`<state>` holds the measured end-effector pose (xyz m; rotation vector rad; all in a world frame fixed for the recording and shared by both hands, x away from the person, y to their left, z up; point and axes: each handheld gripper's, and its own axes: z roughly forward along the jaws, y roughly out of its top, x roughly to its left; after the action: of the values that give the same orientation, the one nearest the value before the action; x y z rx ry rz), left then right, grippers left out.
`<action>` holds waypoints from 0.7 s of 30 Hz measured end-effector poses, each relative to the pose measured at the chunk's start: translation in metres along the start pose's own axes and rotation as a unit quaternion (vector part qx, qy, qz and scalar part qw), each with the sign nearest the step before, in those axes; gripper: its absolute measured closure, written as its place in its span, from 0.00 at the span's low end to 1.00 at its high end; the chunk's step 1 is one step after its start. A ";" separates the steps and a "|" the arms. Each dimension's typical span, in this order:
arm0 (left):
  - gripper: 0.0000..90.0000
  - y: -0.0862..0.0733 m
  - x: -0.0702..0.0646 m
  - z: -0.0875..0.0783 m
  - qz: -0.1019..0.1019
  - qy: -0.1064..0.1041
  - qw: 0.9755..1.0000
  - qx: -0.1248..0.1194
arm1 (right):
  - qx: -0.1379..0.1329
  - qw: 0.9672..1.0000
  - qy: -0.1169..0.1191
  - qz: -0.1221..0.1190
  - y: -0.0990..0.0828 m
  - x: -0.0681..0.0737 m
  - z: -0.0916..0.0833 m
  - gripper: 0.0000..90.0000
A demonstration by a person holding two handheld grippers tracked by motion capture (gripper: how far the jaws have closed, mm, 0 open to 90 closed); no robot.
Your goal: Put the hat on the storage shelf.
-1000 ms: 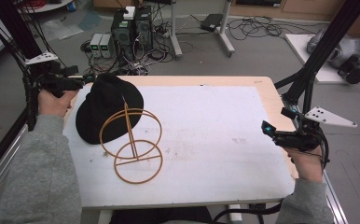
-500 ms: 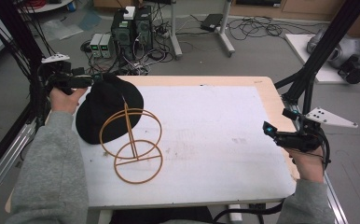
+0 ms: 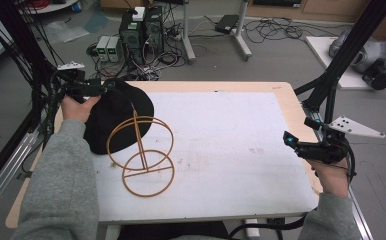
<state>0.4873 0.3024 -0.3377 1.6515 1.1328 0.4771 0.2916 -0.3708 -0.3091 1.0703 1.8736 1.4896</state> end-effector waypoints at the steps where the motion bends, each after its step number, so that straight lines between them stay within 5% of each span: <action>1: 0.30 0.000 0.000 0.000 0.000 0.000 1.000 0.000 | 0.000 1.000 0.000 0.000 0.000 0.000 0.000 0.03; 5: 0.40 -0.003 0.001 0.003 -0.005 -0.005 1.000 0.016 | 0.001 1.000 -0.001 0.000 0.000 0.000 -0.001 0.03; 13: 0.85 -0.005 0.003 0.004 -0.012 -0.009 0.999 0.039 | -0.001 1.000 -0.002 -0.001 0.000 0.000 -0.002 0.03; 21: 0.93 -0.003 0.002 0.000 -0.012 0.000 0.999 0.045 | 0.005 1.000 -0.001 0.000 -0.001 0.001 0.000 0.03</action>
<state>0.4872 0.3043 -0.3410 1.7135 1.1868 0.4157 0.2912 -0.3703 -0.3100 1.0750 1.8811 1.4810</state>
